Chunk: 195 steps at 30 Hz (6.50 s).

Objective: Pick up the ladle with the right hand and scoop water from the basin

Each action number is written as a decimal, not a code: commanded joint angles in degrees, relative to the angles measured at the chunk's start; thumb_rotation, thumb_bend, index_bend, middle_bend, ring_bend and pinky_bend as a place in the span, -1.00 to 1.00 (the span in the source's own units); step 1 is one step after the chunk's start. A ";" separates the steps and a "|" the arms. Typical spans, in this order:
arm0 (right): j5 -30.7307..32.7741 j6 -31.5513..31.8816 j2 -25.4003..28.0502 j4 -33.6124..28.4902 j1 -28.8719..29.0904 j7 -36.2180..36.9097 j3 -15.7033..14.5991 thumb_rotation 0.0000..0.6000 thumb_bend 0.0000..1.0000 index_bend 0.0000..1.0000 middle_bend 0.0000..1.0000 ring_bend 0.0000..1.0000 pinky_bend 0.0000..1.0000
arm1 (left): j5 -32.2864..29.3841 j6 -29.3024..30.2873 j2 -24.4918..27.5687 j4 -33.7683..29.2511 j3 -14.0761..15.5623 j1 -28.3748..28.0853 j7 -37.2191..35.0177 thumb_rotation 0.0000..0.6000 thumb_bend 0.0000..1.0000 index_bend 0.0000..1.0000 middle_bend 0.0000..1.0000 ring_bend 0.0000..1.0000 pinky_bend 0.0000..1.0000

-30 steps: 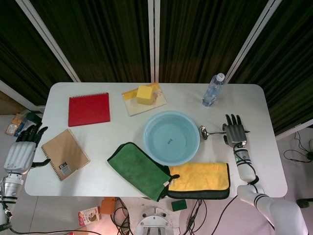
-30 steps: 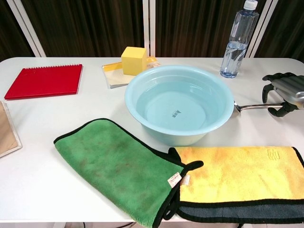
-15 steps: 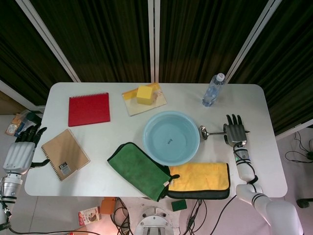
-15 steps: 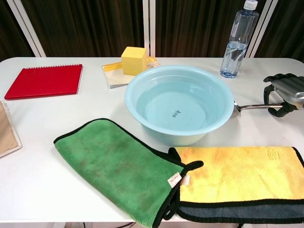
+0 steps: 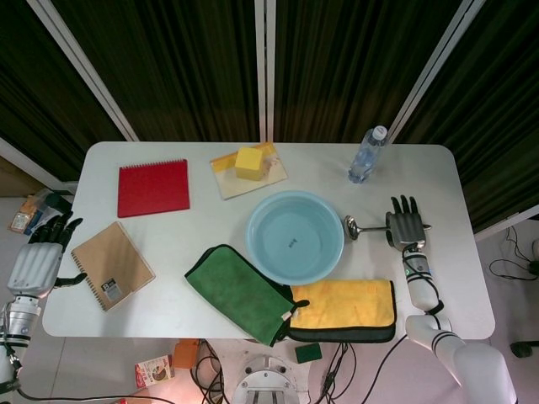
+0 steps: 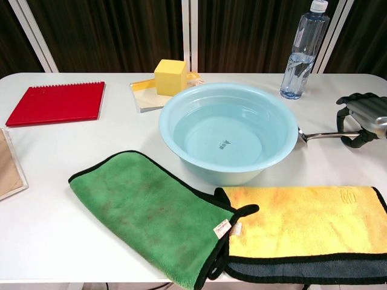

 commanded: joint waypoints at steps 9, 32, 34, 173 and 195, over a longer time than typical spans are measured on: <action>-1.24 2.79 -0.06 0.09 -0.43 3.60 0.14 1.00 -0.17 0.35 -0.72 -1.00 -1.00 | -0.16 -0.16 -0.02 0.22 -0.13 -0.08 -0.33 1.00 -0.96 -0.78 -0.99 -1.00 -0.71; -1.91 7.83 5.63 -10.43 -3.58 11.22 1.00 1.00 0.10 0.51 -0.27 -0.53 0.11 | 0.62 0.40 -0.68 1.33 0.07 0.26 -2.10 1.00 -0.96 -0.78 -1.00 -1.00 -0.70; -1.84 7.90 5.80 -10.67 -3.58 11.24 1.11 1.00 0.10 0.50 -0.25 -0.47 0.18 | 0.71 0.47 -0.69 1.37 0.07 0.28 -2.18 1.00 -0.96 -0.78 -1.00 -1.00 -0.69; -4.21 4.93 16.94 -42.27 8.65 -13.18 0.32 1.00 0.20 0.49 0.51 0.41 0.65 | 2.78 3.29 -0.93 6.99 -0.51 2.16 -10.79 1.00 -0.96 -0.79 -1.00 -1.00 -0.69; 18.34 -3.37 29.67 -61.14 13.81 -26.88 2.12 1.00 0.20 0.51 0.50 0.41 0.65 | 2.11 1.40 -0.69 5.74 -0.71 1.12 -9.74 1.00 -0.96 -0.79 -1.00 -1.00 -0.69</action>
